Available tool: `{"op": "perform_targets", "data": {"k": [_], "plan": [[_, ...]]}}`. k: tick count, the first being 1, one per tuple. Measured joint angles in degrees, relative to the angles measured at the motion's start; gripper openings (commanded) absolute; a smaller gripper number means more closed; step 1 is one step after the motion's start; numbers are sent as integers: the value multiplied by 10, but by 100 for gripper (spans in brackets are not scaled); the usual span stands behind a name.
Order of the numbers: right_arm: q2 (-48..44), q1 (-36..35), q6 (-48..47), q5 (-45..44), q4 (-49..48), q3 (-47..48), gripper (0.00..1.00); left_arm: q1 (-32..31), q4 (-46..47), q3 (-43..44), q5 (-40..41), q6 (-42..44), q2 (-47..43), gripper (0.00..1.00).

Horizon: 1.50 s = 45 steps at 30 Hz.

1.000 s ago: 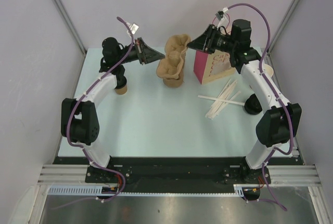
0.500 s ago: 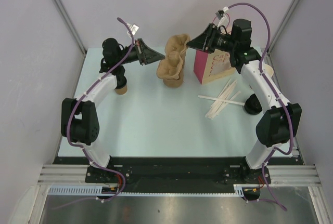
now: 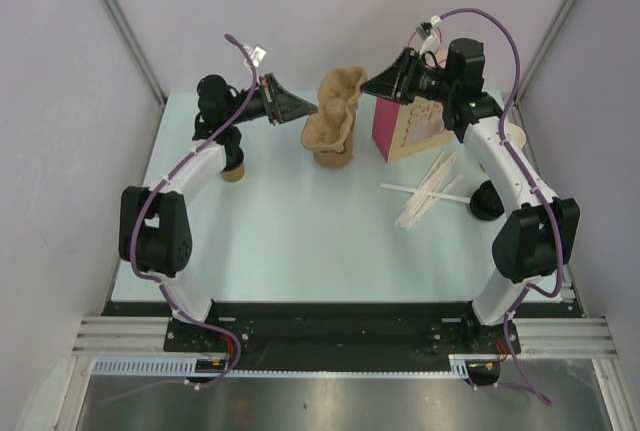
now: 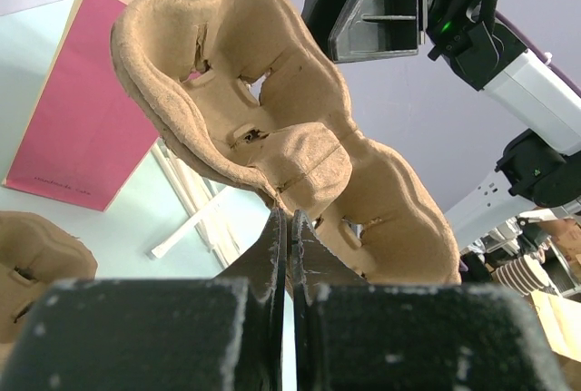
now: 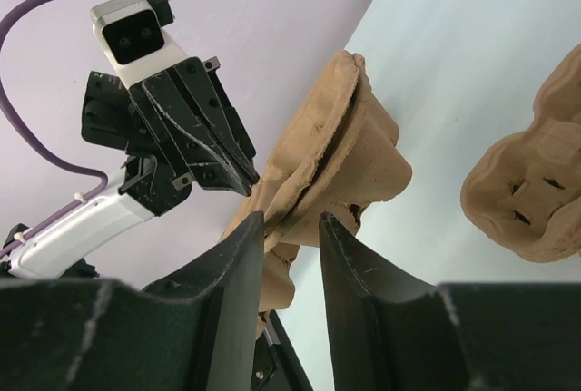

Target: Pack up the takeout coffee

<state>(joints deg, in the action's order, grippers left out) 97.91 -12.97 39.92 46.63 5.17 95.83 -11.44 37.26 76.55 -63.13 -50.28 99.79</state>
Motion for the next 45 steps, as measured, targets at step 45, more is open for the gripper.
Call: {"op": "perform_targets", "data": {"k": [45], "plan": [[-6, 1, -1, 5, -6, -12, 25, -16, -19, -9, -1, 31, 3, 0]]}}
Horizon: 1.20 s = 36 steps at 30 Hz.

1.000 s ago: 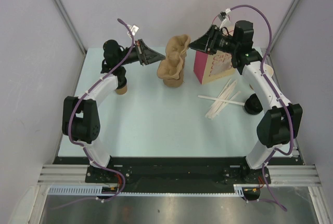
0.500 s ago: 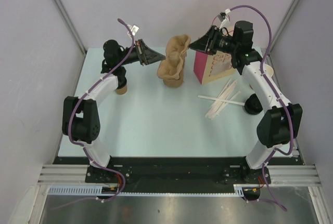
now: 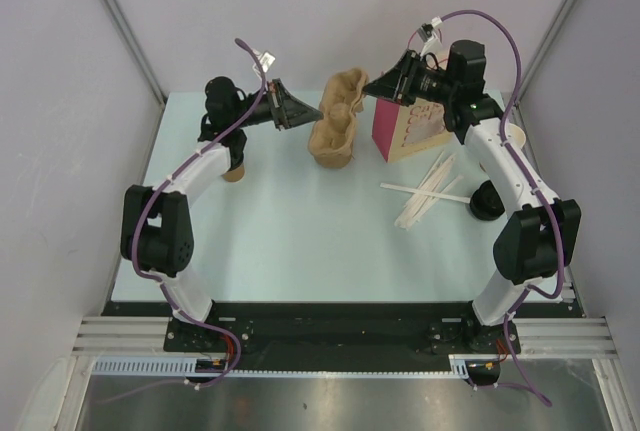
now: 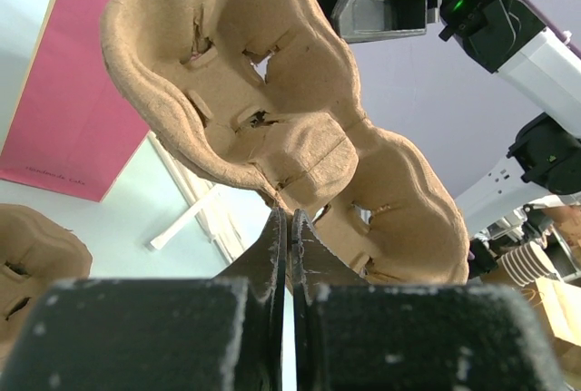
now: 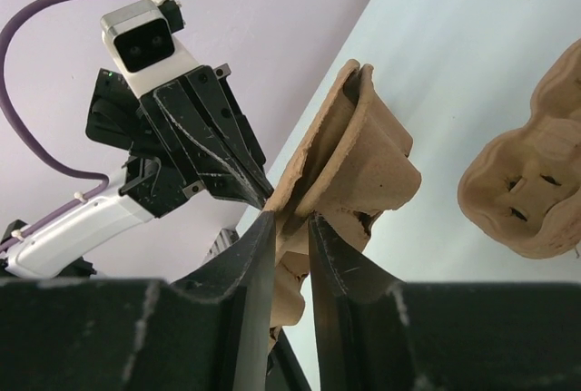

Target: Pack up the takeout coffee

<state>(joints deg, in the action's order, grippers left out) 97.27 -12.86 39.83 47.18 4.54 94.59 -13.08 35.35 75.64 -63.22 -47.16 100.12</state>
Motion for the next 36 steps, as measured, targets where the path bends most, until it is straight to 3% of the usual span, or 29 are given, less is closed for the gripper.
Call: {"op": "perform_targets", "data": {"k": [9, 13, 15, 18, 19, 22, 36], "plan": [[0, -14, -16, -17, 7, 0, 20, -6, -32, 0, -2, 38, -5, 0], [0, -16, -28, -26, 15, 0, 0, -6, -52, 0, 0, 60, -9, 0], [0, -17, -36, -32, 23, 0, 0, -7, -68, 0, 2, 78, -11, 0], [4, -17, -39, -34, 30, 0, 0, -8, -114, 6, 15, 115, -13, 17], [7, -17, -39, -34, 30, 0, 0, -9, -133, 11, 20, 126, -13, 29], [22, -16, -37, -32, 30, 0, 0, -10, -172, 21, 37, 150, -13, 44], [45, -17, -23, -40, 41, 0, 0, -4, -222, 24, 94, 188, -26, 63]]}}
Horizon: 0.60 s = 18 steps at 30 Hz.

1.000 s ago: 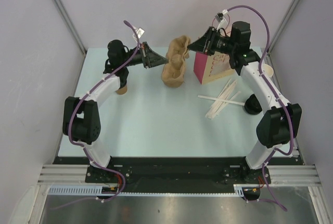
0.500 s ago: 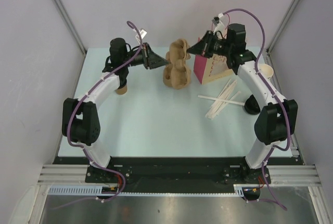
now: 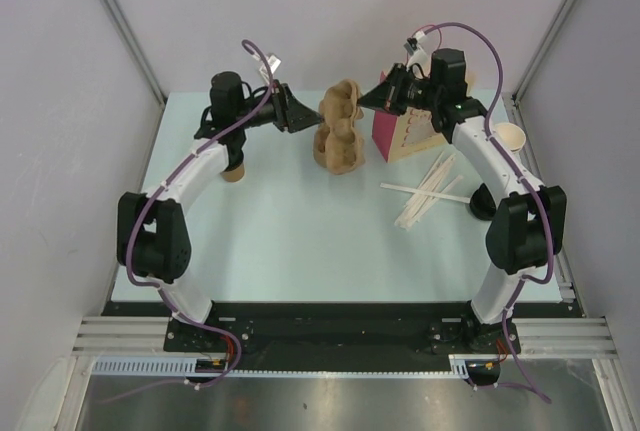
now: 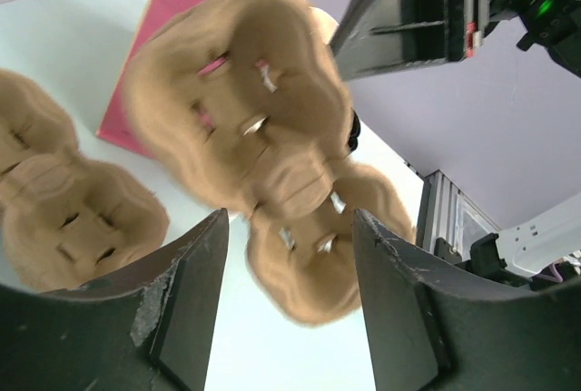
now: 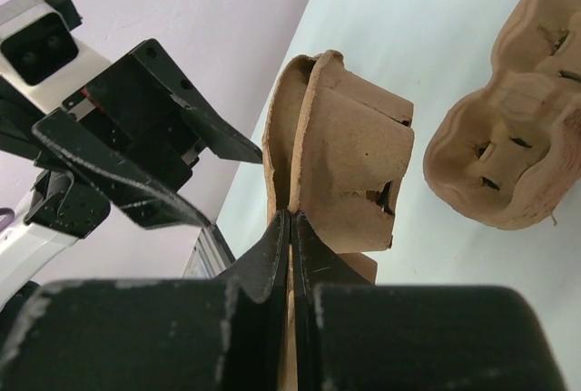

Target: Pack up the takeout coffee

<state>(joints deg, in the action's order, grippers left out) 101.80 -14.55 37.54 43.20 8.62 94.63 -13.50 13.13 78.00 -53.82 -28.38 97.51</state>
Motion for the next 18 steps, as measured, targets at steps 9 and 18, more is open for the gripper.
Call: {"op": "perform_targets", "data": {"k": [9, 18], "plan": [[0, -26, 3, -15, 1, 4, 0, -53, -36, 36, 30, 33, 0, 62], [0, -37, 3, -23, 1, 4, 0, -70, -45, 45, 43, 41, 1, 59]]}}
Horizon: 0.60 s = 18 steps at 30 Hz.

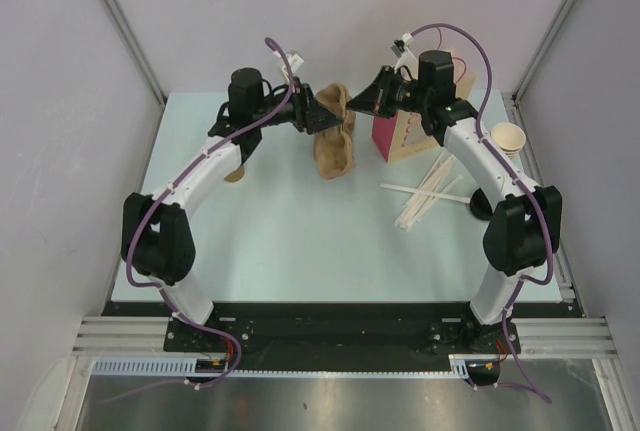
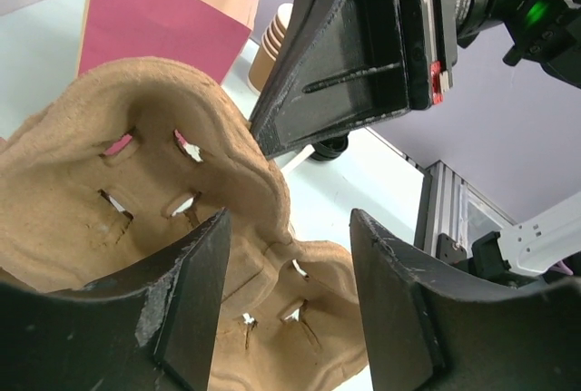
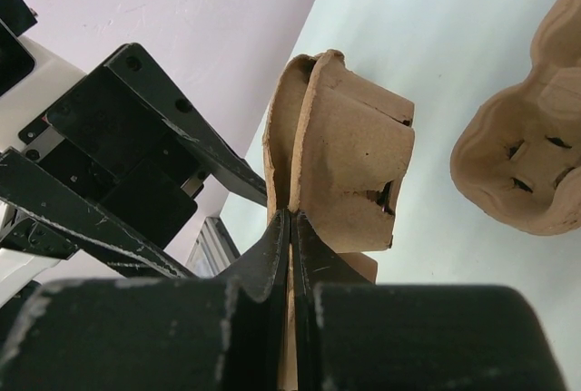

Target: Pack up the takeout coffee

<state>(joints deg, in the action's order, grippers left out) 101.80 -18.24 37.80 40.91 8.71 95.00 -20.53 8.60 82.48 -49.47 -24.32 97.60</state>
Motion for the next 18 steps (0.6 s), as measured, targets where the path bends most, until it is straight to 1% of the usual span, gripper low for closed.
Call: {"op": "perform_targets", "data": {"k": [2, 9, 11, 12, 13, 16, 18], "plan": [[0, -1, 0, 0, 0, 0, 0, -1, -3, 7, 4, 0, 3, 55], [0, -5, 0, -2, 0, 0, 0, -6, -22, 22, 29, 10, 12, 53], [0, -6, 0, -2, 0, 0, 0, -9, -32, 29, 36, 16, 16, 50], [0, -6, 0, -2, 0, 0, 0, -10, -35, 32, 40, 19, 17, 49], [0, -7, 0, -2, 0, 0, 0, -11, -38, 34, 42, 20, 18, 44], [0, -8, 0, -2, 0, 0, 0, -12, -43, 36, 44, 23, 19, 38], [0, -9, 0, -2, 0, 0, 0, -12, -46, 36, 44, 24, 19, 36]]}}
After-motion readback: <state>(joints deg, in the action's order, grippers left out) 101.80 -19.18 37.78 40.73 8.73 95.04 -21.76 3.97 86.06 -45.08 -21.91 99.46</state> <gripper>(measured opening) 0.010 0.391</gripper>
